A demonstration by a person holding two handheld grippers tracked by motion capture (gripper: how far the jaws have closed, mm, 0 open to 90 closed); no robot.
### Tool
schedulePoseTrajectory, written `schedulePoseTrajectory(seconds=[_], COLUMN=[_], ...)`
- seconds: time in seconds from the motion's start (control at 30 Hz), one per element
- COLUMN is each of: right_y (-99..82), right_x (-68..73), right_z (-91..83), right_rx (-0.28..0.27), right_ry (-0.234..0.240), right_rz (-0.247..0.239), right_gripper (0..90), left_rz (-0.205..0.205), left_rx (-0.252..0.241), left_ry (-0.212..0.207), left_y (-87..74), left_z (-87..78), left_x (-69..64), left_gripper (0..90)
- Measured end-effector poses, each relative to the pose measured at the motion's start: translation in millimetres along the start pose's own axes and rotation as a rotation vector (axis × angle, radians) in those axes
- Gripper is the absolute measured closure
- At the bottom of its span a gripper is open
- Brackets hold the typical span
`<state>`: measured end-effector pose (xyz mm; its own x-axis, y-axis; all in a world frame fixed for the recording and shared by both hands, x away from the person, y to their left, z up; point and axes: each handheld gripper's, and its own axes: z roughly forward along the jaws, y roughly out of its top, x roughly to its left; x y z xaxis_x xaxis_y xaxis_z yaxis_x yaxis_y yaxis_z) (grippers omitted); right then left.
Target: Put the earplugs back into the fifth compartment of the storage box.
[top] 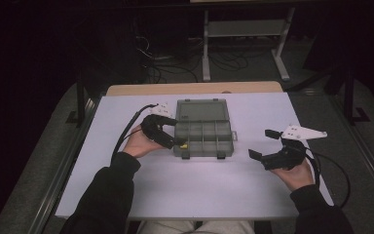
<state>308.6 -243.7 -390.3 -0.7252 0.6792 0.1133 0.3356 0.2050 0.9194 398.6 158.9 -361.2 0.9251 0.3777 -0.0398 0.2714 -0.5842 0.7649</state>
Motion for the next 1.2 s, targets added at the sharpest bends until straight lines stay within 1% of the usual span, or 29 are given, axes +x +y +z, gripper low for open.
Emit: schedulePoseTrajectory(seconds=[0.07, 0.17, 0.27, 0.37, 0.53, 0.67, 0.7, 0.83, 0.9, 1.07, 1.13, 1.2], right_y=[-0.4, -0.6, -0.6, -0.6, -0.9, -1.2, -1.2, -1.2, -1.4, -1.5, -1.6, -1.8], right_x=[-0.3, -0.3, -0.2, -0.1, 0.5, -0.2, -0.2, 0.1, -0.1, -0.7, -0.6, -0.7], right_z=[0.1, -0.1, -0.6, -1.2, -1.2, -1.4, -1.4, -1.4, -1.6, -2.6, -3.0, -3.2], right_rx=[0.002, 0.003, 0.001, -0.001, 0.001, 0.0, 0.0, 0.001, 0.0, -0.003, -0.005, -0.004], right_ry=[-0.001, -0.001, -0.003, -0.004, -0.004, -0.006, -0.006, -0.006, -0.006, -0.009, -0.011, -0.011], right_rz=[-0.002, -0.001, 0.0, 0.003, 0.002, 0.005, 0.004, 0.001, 0.004, 0.005, 0.005, 0.007], right_gripper=[0.0, 0.0, 0.0, 0.0, 0.0, 0.0, 0.0, 0.0, 0.0, 0.0, 0.0, 0.0], left_rz=[-0.007, -0.01, 0.001, 0.015, 0.009, -0.007, -0.022, -0.045, -0.056, -0.07, -0.072, -0.087], left_rx=[-0.007, -0.016, -0.042, -0.069, -0.107, -0.131, -0.14, -0.169, -0.188, -0.212, -0.218, -0.234], left_ry=[0.009, 0.025, 0.048, 0.07, 0.098, 0.122, 0.122, 0.151, 0.162, 0.199, 0.207, 0.205], left_y=[0.6, 1.6, 0.1, -4.0, -14.0, -24.1, -27.6, -39.3, -45.2, -59.4, -64.1, -70.2], left_z=[-3.6, -12.1, -21.5, -30.9, -46.0, -55.4, -58.5, -68.7, -74.1, -87.1, -90.9, -94.9], left_x=[-0.9, -2.5, -5.2, -8.0, -8.3, -6.6, -5.4, -3.5, -3.8, -6.5, -7.2, -7.9], left_gripper=[3.7, 3.4, 2.5, 2.2, 2.2, 2.2, 2.2, 2.2, 2.2, 2.2, 2.2, 2.2])
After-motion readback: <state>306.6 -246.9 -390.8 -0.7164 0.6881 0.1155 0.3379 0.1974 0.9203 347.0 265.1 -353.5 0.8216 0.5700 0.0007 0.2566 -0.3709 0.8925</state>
